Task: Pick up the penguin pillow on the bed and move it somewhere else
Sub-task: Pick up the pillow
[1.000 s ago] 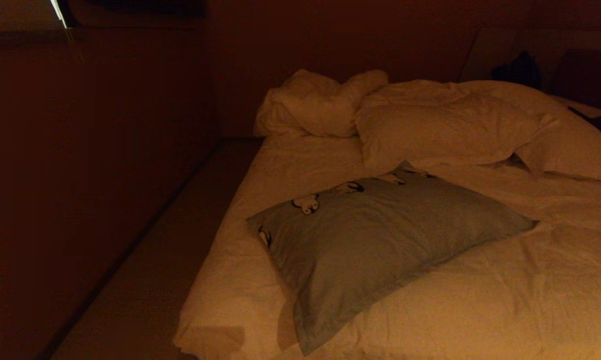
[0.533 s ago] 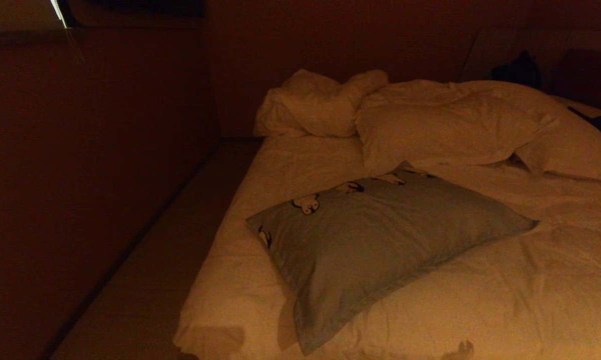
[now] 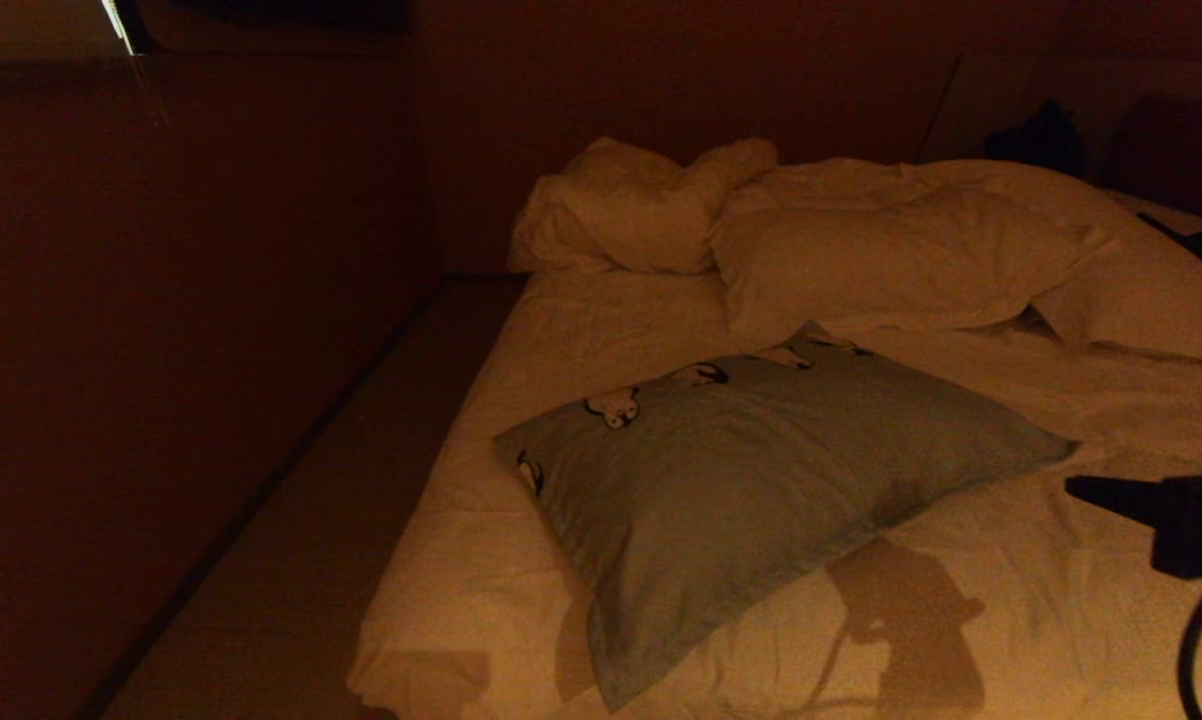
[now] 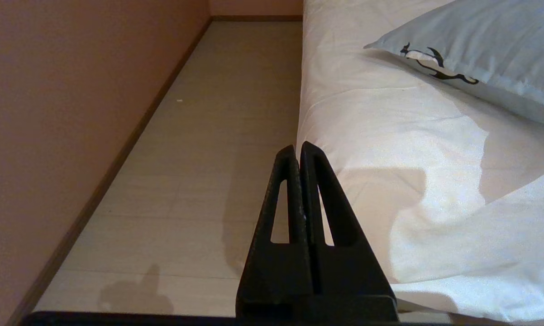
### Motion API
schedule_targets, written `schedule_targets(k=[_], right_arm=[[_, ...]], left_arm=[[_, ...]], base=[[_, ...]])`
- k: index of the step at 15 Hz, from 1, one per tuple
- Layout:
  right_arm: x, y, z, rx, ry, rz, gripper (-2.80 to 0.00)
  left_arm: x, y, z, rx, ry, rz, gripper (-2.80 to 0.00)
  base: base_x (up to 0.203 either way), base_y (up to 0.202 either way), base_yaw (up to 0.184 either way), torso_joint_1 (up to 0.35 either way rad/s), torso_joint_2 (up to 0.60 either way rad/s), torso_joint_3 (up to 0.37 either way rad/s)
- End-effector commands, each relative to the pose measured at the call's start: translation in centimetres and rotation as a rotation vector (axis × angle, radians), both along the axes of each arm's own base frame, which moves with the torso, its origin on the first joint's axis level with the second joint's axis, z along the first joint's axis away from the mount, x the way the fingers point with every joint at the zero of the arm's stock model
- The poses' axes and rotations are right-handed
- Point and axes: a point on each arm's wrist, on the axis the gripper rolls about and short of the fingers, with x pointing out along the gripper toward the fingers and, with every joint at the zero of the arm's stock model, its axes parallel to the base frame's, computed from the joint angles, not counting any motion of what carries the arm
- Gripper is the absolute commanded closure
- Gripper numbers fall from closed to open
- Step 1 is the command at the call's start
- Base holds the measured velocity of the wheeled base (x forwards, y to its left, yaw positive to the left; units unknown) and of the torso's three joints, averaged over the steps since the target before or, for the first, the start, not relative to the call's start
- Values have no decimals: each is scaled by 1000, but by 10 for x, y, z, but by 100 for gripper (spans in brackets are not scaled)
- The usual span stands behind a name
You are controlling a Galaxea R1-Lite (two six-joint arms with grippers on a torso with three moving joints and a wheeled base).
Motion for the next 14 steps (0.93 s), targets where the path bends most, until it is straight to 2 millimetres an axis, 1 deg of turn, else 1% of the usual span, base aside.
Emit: schedule_targets(k=[1, 3, 5, 7, 8, 11, 14], right_arm=[[68, 16, 1, 83, -98, 24, 0], [102, 29, -4, 125, -74, 31, 0], [131, 38, -10, 173, -45, 13, 0], [153, 46, -20, 203, -14, 2, 0], [157, 51, -22, 216, -5, 10, -280], [153, 73, -33, 209, 36, 69, -280], [148, 85, -35, 200, 47, 102, -280]], left_arm=[[0, 0, -1, 0, 3, 1, 0], [0, 0, -1, 0, 3, 0, 0], [0, 0, -1, 0, 3, 0, 0], [0, 0, -1, 0, 3, 0, 0], [0, 0, -1, 0, 3, 2, 0], [0, 0, -1, 1, 3, 0, 0], [0, 0, -1, 0, 3, 0, 0]], base=[[0, 0, 0, 0, 0, 0], [0, 0, 0, 0, 0, 0], [0, 0, 0, 0, 0, 0], [0, 0, 0, 0, 0, 0], [0, 0, 0, 0, 0, 0], [0, 0, 0, 0, 0, 0], [0, 0, 0, 0, 0, 0]])
